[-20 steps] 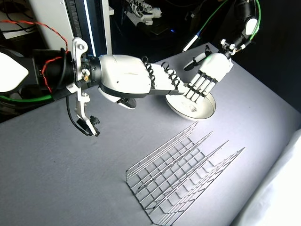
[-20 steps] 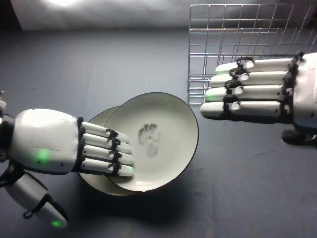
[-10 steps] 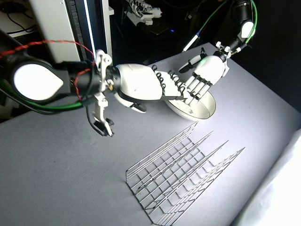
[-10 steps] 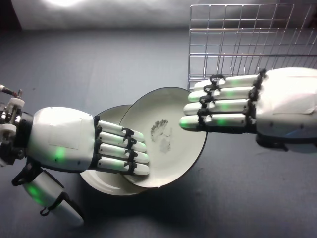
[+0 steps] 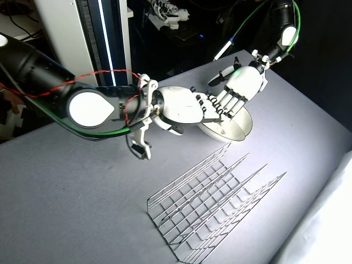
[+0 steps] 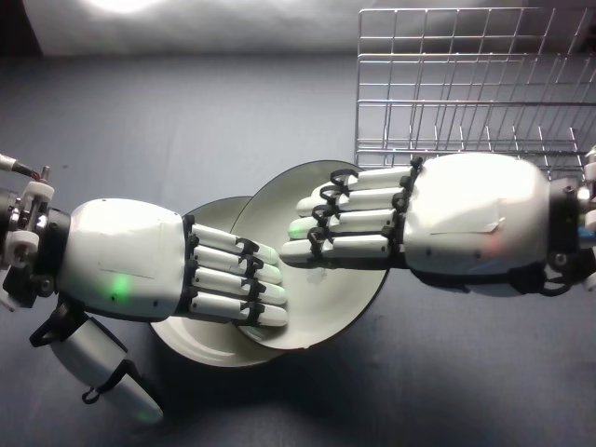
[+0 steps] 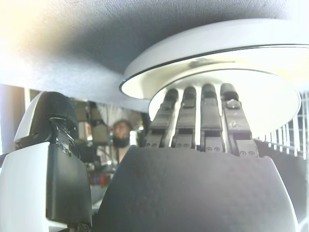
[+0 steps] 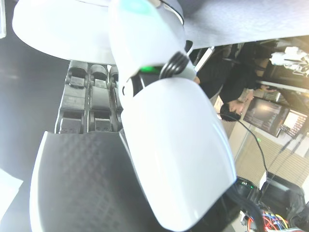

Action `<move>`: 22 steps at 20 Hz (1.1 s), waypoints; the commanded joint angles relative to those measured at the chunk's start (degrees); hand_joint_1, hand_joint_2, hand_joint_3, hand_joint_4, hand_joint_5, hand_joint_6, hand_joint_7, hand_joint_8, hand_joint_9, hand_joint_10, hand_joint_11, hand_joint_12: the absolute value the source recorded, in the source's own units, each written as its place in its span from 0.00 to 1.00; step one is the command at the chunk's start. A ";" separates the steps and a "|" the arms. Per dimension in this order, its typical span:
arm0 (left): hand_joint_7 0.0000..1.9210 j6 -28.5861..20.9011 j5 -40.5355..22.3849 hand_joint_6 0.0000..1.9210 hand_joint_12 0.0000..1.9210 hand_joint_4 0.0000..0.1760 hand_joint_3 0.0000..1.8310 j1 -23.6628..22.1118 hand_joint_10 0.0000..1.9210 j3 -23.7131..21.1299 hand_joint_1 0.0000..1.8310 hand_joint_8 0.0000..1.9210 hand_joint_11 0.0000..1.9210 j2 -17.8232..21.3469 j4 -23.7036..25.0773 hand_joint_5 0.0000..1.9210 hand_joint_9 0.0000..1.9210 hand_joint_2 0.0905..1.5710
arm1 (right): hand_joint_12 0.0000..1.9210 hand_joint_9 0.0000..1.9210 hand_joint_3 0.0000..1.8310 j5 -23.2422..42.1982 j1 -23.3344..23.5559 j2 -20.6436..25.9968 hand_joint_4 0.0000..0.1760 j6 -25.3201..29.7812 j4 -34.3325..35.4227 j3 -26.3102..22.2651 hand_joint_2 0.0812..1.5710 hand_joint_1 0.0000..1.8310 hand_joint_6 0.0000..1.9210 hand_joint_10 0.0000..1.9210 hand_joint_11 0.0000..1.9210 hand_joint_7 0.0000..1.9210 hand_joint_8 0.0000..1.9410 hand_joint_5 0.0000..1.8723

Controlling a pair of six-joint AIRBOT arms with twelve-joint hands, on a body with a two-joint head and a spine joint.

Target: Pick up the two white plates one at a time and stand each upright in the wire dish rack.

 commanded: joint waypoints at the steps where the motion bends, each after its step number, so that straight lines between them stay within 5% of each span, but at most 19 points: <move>1: 0.00 0.11 -1.48 0.00 0.00 0.00 0.00 0.26 0.00 -0.25 0.00 0.00 0.00 -0.89 -0.15 0.00 0.00 0.69 | 0.07 0.00 0.00 4.46 0.59 -0.35 0.00 0.01 1.75 0.30 0.69 0.88 0.00 0.00 0.00 0.00 0.00 0.00; 4: 0.00 0.12 -1.48 0.00 0.00 0.00 0.00 0.26 0.00 0.15 0.00 0.00 0.01 -0.99 -0.17 0.01 0.00 0.69 | 0.15 0.00 0.00 3.92 0.48 -2.27 0.00 0.01 1.75 1.82 0.70 0.89 0.00 0.00 0.00 0.00 0.00 0.00; 6: 0.00 0.12 -1.49 0.00 0.00 0.00 0.00 0.25 0.00 0.39 0.00 0.00 0.00 -1.05 -0.19 0.01 0.00 0.69 | 0.41 0.03 0.00 3.79 0.33 -3.53 0.00 0.01 1.75 3.16 0.70 0.91 0.00 0.00 0.00 0.00 0.00 0.05; 13: 0.00 0.12 -1.53 0.00 0.00 0.00 0.00 0.25 0.00 0.71 0.00 0.00 0.00 -1.22 -0.24 0.00 0.00 0.68 | 0.43 0.08 0.00 3.75 0.35 -8.72 0.00 0.00 1.75 8.49 0.69 0.88 0.01 0.01 0.00 0.06 0.00 0.11; 14: 0.00 0.12 -1.53 0.00 0.00 0.00 0.00 0.25 0.00 0.77 0.00 0.00 0.00 -1.22 -0.26 0.00 0.00 0.69 | 0.57 0.19 0.00 3.75 0.35 -9.17 0.00 0.00 1.75 8.99 0.70 0.81 0.02 0.03 0.03 0.18 0.02 0.20; 15: 0.00 0.12 -1.53 0.00 0.00 0.00 0.00 0.22 0.00 0.83 0.00 0.00 0.00 -1.22 -0.27 0.00 0.00 0.69 | 0.57 0.19 0.00 3.75 0.35 -9.63 0.00 0.00 1.75 9.51 0.70 0.81 0.02 0.03 0.03 0.18 0.02 0.20; 16: 0.00 0.12 -1.53 0.00 0.00 0.00 0.00 0.15 0.00 0.93 0.00 0.00 0.00 -1.22 -0.42 0.00 0.00 0.68 | 0.67 0.39 0.00 3.75 0.35 -10.04 0.00 -0.01 1.75 9.99 0.75 0.74 0.55 0.55 0.28 0.46 0.03 0.36; 17: 0.00 0.12 -1.55 0.00 0.00 0.00 0.00 0.11 0.00 1.08 0.00 0.00 0.00 -1.22 -0.69 0.00 0.00 0.68 | 0.82 0.44 0.00 3.75 0.35 -10.40 0.00 -0.06 1.75 10.42 0.73 0.79 0.62 0.60 0.39 0.46 0.38 0.39; 18: 0.00 0.12 -1.55 0.00 0.00 0.00 0.00 0.09 0.00 1.24 0.00 0.00 0.00 -1.26 -0.81 0.00 0.00 0.69 | 0.67 0.49 0.00 3.75 0.35 -10.62 0.00 -0.09 1.75 10.70 0.71 0.75 0.58 0.64 0.43 0.50 0.51 0.45; 19: 0.00 0.12 -1.58 0.00 0.00 0.00 0.00 0.09 0.00 1.38 0.00 0.00 0.00 -1.31 -0.86 0.00 0.00 0.69 | 0.67 0.49 0.00 3.75 0.35 -10.76 0.00 -0.11 1.75 10.86 0.70 0.75 0.57 0.64 0.44 0.51 0.49 0.44; 20: 0.00 0.12 -1.62 0.00 0.00 0.00 0.00 0.09 0.00 1.52 0.00 0.00 0.00 -1.36 -0.86 0.00 0.00 0.69 | 0.66 0.53 0.00 3.75 0.34 -10.78 0.00 -0.11 1.75 10.90 0.71 0.69 0.59 0.46 0.47 0.55 0.50 0.44; 22: 0.00 0.12 -1.67 0.00 0.00 0.00 0.00 0.09 0.00 1.63 0.00 0.00 0.00 -1.38 -0.98 0.01 0.00 0.68 | 0.65 0.50 0.00 3.75 0.35 -10.78 0.00 -0.11 1.75 10.92 0.70 0.75 0.58 0.61 0.48 0.51 0.51 0.42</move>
